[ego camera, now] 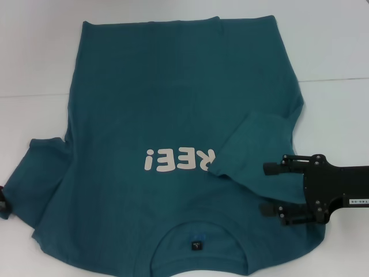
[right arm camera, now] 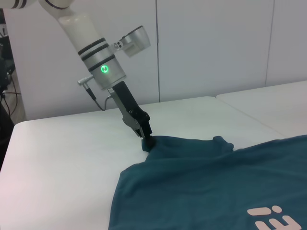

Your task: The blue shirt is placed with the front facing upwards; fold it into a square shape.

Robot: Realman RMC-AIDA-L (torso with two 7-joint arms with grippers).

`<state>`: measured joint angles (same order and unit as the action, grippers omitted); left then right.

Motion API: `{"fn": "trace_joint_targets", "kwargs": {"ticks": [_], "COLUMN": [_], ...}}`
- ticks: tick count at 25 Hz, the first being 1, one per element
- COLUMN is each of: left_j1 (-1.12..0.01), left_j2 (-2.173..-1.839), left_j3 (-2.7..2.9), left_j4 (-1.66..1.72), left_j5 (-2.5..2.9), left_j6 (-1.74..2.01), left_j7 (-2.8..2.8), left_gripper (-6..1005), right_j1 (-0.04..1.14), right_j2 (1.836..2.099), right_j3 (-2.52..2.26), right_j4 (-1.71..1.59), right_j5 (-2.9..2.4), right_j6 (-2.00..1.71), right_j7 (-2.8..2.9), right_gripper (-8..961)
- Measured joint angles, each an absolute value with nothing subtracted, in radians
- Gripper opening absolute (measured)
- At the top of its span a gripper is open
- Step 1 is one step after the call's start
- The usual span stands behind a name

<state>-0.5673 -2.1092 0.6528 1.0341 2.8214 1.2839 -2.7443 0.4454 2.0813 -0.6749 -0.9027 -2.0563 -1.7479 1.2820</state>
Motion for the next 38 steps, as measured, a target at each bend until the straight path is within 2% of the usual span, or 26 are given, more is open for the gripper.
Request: {"fn": "trace_joint_targets", "kwargs": {"ticks": [33,38], "left_j1": [-0.551,-0.549], "left_j2": [-2.113,-2.129], "left_j3": [0.632,0.636], "left_j4": [1.066,1.106], "left_j5": [2.822,2.819], "left_j6": [1.148,1.172], "left_j7": [-2.755,-2.751], "left_gripper": [18,17], "right_j1": [0.455,0.458], "right_j2": [2.085,2.085], "right_j3": [-0.680,-0.681], "right_j4": [-0.883,-0.882], "right_j5": [-2.057,-2.057], "right_j6": [-1.708,-1.699], "right_j7": [1.285,1.286], "right_gripper": [855,855]}}
